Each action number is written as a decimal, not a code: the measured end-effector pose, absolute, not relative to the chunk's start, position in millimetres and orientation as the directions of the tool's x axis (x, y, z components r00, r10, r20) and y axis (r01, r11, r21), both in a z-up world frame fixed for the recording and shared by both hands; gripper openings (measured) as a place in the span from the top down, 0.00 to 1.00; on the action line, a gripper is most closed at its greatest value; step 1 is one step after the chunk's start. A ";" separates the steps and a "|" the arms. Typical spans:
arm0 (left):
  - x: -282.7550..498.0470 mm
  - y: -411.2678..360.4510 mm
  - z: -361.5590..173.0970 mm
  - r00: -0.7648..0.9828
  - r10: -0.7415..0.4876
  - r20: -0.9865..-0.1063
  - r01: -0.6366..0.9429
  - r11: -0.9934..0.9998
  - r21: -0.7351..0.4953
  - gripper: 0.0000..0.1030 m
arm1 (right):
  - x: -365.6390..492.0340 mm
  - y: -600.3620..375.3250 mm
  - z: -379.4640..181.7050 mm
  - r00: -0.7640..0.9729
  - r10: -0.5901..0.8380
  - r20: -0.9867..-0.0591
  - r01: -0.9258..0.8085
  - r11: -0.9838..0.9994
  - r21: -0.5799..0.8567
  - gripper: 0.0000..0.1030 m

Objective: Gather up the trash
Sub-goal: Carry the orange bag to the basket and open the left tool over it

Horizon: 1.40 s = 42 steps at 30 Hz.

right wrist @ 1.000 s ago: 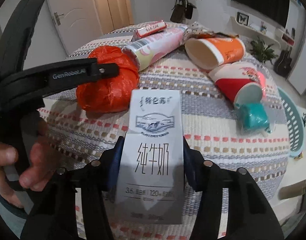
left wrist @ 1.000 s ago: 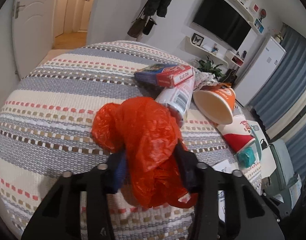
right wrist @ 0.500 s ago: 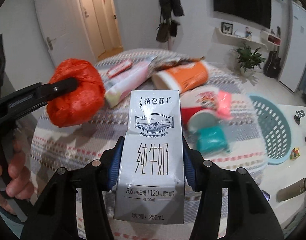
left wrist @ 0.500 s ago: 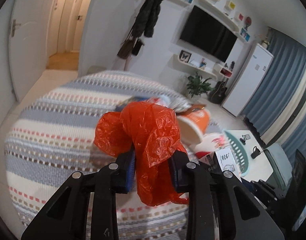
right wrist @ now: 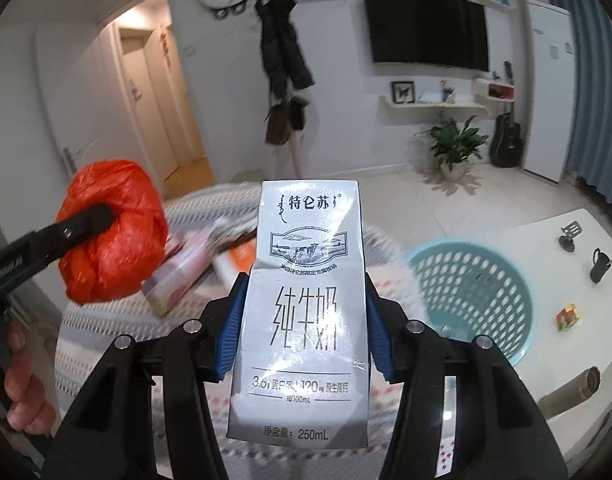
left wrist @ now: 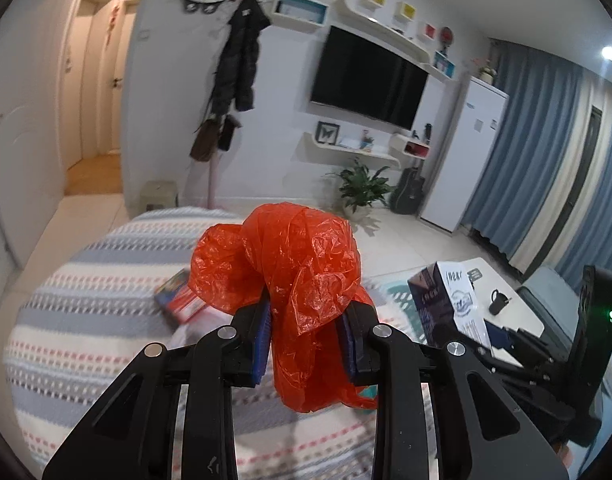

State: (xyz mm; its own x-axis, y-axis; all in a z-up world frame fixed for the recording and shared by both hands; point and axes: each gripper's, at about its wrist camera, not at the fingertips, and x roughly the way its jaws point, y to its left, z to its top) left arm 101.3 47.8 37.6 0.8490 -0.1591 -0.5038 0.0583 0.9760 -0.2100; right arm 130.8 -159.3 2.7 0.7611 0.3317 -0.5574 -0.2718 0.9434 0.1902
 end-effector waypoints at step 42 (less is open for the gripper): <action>279.8 -184.5 -75.5 0.560 -0.328 -0.761 0.386 0.916 -0.110 0.59 | 276.9 -373.0 -144.8 0.619 0.153 -0.770 0.192 0.922 0.337 0.50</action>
